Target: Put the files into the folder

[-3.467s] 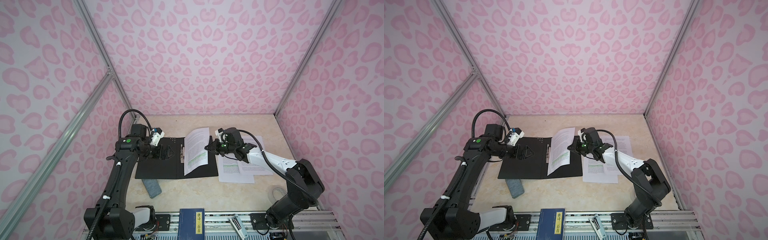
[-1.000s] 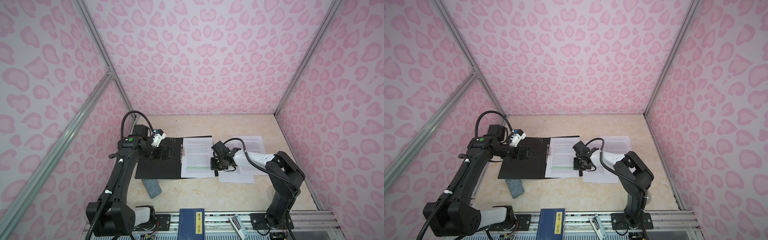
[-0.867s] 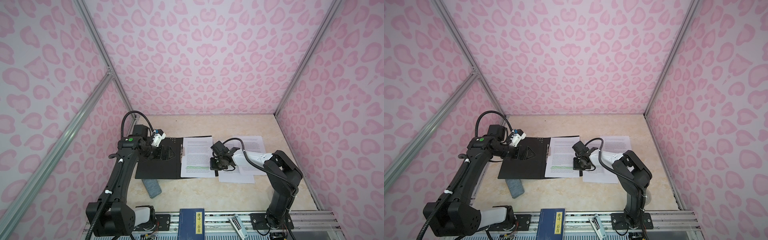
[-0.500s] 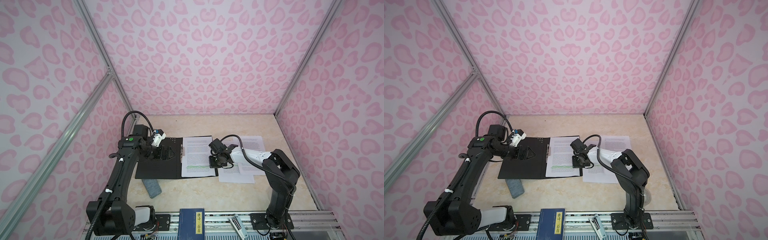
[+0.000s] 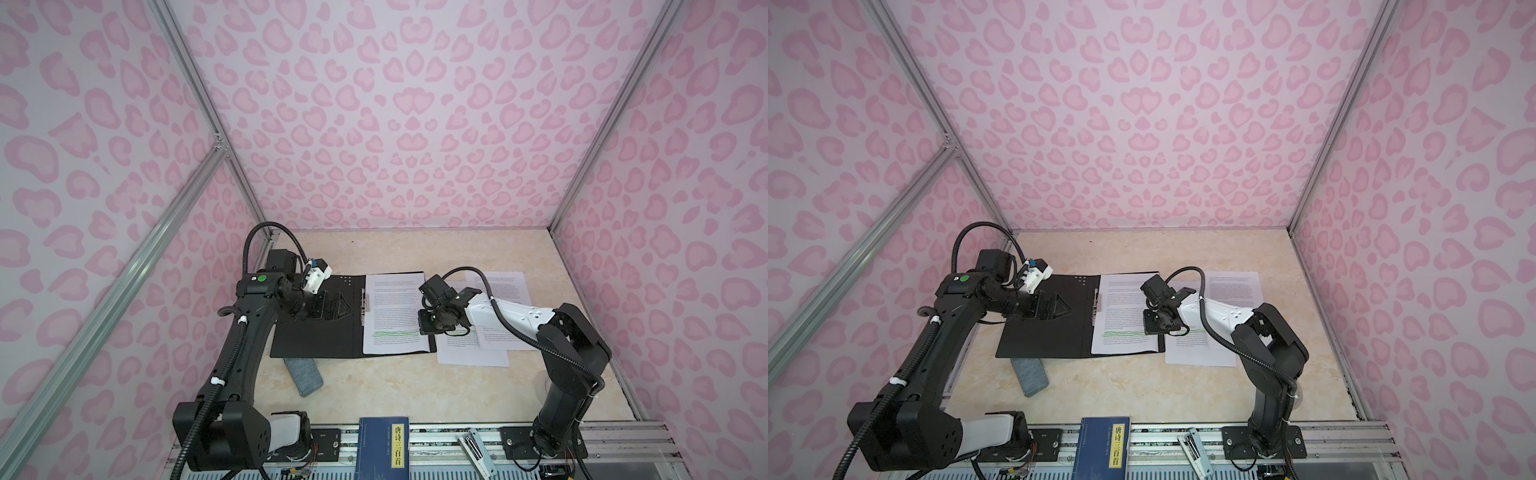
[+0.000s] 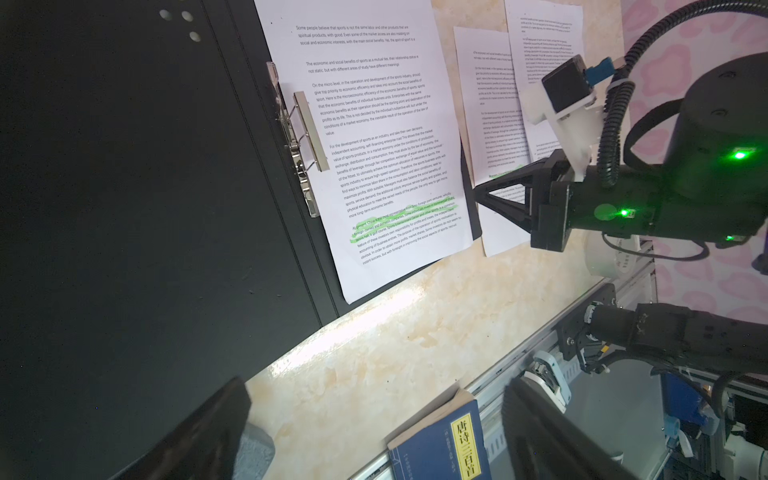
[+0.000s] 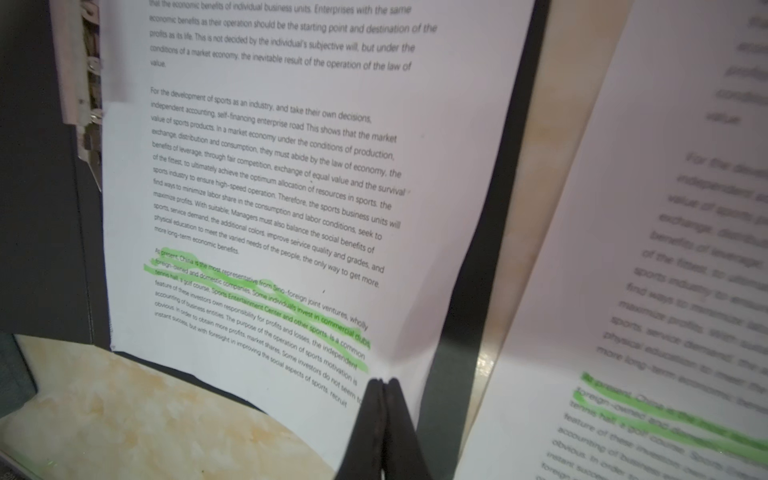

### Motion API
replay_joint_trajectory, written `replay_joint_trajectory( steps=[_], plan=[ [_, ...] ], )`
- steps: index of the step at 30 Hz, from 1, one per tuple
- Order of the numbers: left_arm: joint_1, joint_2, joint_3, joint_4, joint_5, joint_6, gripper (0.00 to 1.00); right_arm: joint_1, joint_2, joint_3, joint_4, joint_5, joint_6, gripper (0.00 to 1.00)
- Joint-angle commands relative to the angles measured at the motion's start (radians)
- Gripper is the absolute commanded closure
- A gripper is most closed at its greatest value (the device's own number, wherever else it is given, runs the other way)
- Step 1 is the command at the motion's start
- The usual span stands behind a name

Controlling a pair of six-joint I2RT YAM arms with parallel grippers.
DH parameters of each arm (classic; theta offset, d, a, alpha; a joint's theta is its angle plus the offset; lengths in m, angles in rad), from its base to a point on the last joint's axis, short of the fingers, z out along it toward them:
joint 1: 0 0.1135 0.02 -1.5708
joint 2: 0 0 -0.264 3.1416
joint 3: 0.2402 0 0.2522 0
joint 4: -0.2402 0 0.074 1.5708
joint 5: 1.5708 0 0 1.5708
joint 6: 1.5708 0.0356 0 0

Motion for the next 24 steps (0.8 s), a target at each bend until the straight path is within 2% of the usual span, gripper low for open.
replay_joint_trajectory(
  steps=[1,13,24],
  plan=[
    [0.001,-0.001,0.000,-0.008,0.023,0.011,0.02,0.000,0.024,-0.012,0.040,-0.033,0.011,0.94],
    [0.001,0.001,-0.003,-0.009,0.013,0.015,0.02,-0.013,0.089,-0.038,0.094,-0.054,0.009,0.95],
    [0.001,0.010,-0.006,-0.004,0.014,0.013,0.02,-0.024,0.142,0.019,0.005,-0.041,-0.097,0.95]
  ],
)
